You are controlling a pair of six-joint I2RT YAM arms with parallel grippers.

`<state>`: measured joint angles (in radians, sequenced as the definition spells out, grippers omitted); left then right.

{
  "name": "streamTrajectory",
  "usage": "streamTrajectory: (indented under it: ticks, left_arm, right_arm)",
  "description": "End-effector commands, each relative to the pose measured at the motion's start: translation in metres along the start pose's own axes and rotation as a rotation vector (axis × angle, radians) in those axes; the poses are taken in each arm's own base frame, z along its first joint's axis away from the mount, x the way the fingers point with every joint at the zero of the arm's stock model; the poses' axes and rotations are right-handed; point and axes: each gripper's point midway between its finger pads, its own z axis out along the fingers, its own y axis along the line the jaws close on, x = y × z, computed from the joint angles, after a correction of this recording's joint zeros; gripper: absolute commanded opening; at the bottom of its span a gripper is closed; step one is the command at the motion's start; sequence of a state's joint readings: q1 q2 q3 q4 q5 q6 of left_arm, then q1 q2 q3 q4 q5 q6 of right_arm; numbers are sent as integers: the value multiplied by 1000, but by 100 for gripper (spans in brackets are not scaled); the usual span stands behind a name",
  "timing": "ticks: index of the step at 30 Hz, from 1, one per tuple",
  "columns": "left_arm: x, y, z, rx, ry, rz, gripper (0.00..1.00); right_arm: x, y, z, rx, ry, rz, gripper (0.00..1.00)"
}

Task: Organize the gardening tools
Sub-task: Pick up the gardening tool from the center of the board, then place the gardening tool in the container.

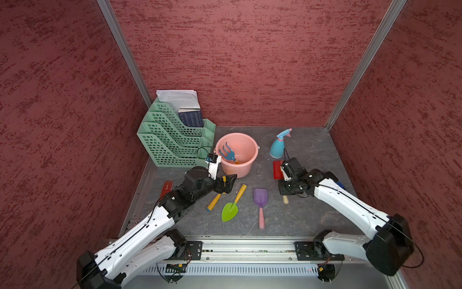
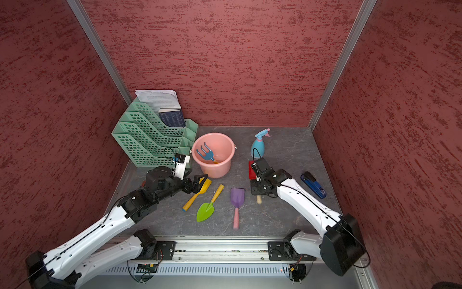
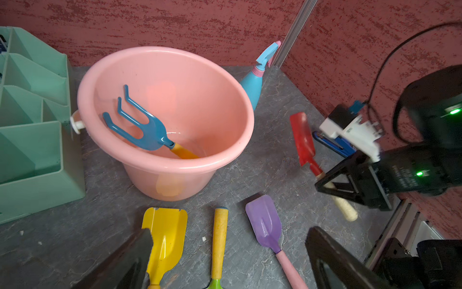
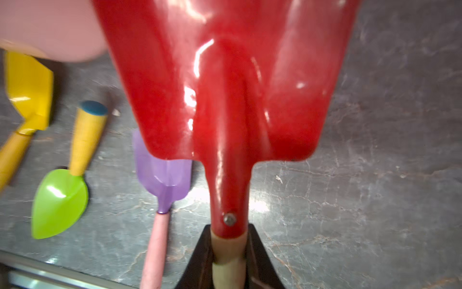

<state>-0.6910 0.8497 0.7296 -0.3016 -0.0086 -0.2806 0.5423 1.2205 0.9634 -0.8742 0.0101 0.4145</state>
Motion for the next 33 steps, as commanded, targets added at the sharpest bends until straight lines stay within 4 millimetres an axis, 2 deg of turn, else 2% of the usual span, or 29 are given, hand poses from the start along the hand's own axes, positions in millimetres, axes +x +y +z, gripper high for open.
streamTrajectory:
  ticks: [1, 7, 12, 17, 21, 26, 33]
  left_arm:
    - [15, 12, 1, -41, 41, -25, 100]
    - [24, 19, 1, -51, 58, -51, 100]
    - [32, 25, 1, -71, 80, -66, 100]
    - [42, 32, 2, -98, 108, -88, 100]
    - [47, 34, 2, -98, 116, -104, 100]
    - [50, 37, 2, -98, 116, -118, 100]
    - [52, 37, 2, -97, 119, -126, 100]
  right_arm:
    - [-27, 15, -35, -68, -118, -18, 0]
    - [-74, 54, -69, -208, -244, -85, 0]
    - [-126, 92, -95, -316, -399, -132, 0]
    - [-170, 123, -105, -373, -511, -185, 0]
    - [-195, 143, -109, -415, -594, -211, 0]
    - [-217, 171, -92, -495, -679, -232, 0]
    - [-233, 197, -50, -518, -682, -253, 0]
